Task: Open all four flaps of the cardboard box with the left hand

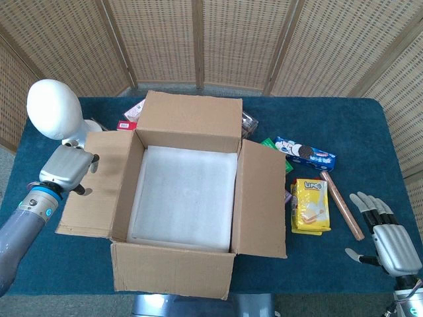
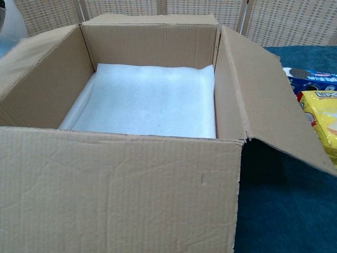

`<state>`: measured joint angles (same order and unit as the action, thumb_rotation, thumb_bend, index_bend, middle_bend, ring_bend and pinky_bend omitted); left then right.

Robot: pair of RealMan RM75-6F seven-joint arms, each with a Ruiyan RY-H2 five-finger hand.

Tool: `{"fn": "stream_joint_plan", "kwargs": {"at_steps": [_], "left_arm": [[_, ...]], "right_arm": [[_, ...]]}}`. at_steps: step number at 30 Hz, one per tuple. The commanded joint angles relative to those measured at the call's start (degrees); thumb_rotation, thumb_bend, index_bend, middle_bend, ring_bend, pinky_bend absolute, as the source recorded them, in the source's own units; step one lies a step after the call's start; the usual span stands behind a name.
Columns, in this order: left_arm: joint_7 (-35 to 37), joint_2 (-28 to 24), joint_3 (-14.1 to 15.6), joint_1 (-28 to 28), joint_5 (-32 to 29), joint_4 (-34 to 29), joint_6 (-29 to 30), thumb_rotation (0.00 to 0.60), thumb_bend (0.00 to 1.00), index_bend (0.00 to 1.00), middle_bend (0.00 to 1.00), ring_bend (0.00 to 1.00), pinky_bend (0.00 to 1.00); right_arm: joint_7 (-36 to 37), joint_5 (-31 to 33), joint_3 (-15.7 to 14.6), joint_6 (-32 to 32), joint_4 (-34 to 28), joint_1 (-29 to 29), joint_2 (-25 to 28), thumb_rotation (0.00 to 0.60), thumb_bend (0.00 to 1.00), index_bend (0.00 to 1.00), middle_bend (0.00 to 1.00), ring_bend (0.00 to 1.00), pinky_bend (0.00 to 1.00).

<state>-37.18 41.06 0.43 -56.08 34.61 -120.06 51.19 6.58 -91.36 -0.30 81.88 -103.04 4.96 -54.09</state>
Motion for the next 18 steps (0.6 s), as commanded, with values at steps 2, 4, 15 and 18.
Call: {"fn": "stream_joint_plan", "kwargs": {"at_steps": [2, 4, 15, 18], "left_arm": [[6.99, 2.90, -0.28, 5.14, 7.61, 3.59, 1.04, 0.600, 0.02, 0.35, 0.30, 0.24, 0.19], [12.37, 3.92, -1.32, 8.25, 13.14, 4.88, 3.07, 0.600, 0.02, 0.25, 0.13, 0.11, 0.19], [39.78, 7.83, 1.83, 27.99, 47.01, 19.26, 23.30, 0.600, 0.02, 0.00, 0.00, 0.00, 0.00], [42.75, 7.84, 2.49, 31.75, 48.45, 20.99, 27.76, 0.600, 0.02, 0.00, 0.00, 0.00, 0.00]], "right_arm": [[-0.21, 0.03, -0.03, -0.05, -0.01, 0.01, -0.06, 0.600, 0.00, 0.00, 0.00, 0.00, 0.00], [-0.38, 0.07, 0.01, 0.00, 0.01, 0.00, -0.11, 0.600, 0.00, 0.00, 0.00, 0.00, 0.00], [-2.95, -0.83, 0.46, 2.10, 1.53, -0.50, -1.36, 0.600, 0.00, 0.00, 0.00, 0.00, 0.00], [-4.07, -1.36, 0.90, 3.60, 2.48, -0.82, -2.17, 0.600, 0.00, 0.00, 0.00, 0.00, 0.00]]}}
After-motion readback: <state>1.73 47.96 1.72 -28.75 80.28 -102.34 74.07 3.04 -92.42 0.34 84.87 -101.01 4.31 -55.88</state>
